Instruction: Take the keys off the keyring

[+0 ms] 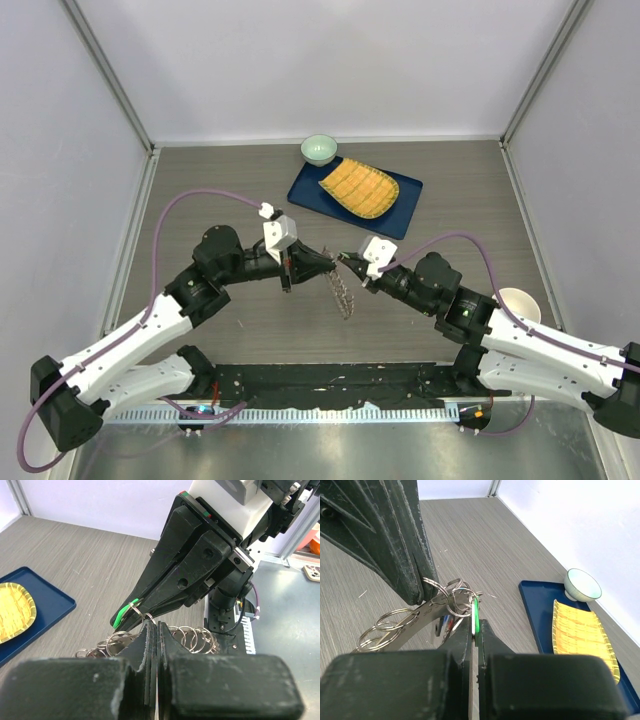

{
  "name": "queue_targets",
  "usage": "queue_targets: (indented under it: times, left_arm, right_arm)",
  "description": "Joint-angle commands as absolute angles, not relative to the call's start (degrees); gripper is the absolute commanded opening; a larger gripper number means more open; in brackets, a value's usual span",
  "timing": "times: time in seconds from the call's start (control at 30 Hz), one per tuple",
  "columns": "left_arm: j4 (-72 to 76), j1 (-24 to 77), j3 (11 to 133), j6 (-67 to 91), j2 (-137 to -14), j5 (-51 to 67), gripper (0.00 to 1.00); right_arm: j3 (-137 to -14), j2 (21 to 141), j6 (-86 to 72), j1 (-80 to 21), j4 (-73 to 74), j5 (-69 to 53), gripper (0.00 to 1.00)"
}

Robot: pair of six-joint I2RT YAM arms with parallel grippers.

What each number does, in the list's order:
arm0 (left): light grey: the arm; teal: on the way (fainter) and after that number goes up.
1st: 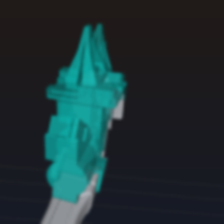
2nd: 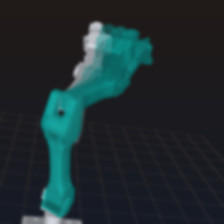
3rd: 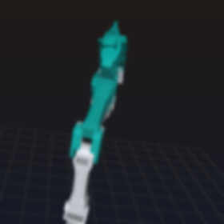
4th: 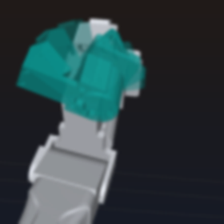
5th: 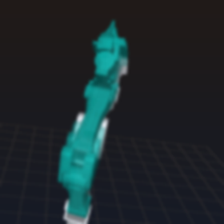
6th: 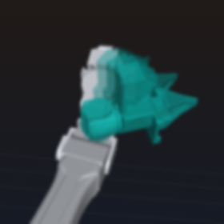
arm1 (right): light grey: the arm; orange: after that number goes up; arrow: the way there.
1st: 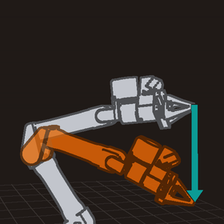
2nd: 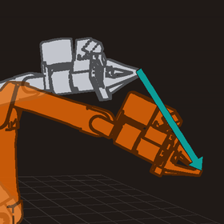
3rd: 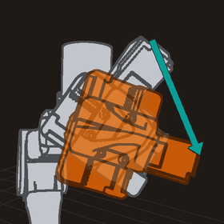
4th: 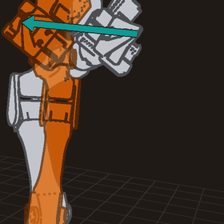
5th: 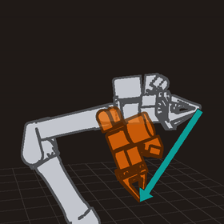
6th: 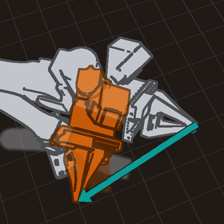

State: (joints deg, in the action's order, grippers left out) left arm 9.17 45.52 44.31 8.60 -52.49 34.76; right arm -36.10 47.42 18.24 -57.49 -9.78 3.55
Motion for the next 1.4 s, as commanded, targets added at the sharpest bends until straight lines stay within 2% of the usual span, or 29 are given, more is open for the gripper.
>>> queue_targets:
  times: [0.0,1.1,1.37]
  left_arm:
    - [11.07,45.18,45.00,9.58,-52.03,44.29,0.00]
    - [0.53,41.49,45.70,5.36,-53.53,53.35,0.00]
    - [-0.79,40.61,45.61,4.31,-52.56,49.77,0.00]
  right_arm:
    - [-39.20,47.11,20.74,-56.43,-13.01,11.95,0.01]
    - [-46.66,51.15,30.14,-55.20,-22.32,22.32,0.01]
    - [-48.25,51.33,28.92,-55.02,-19.17,18.46,0.01]
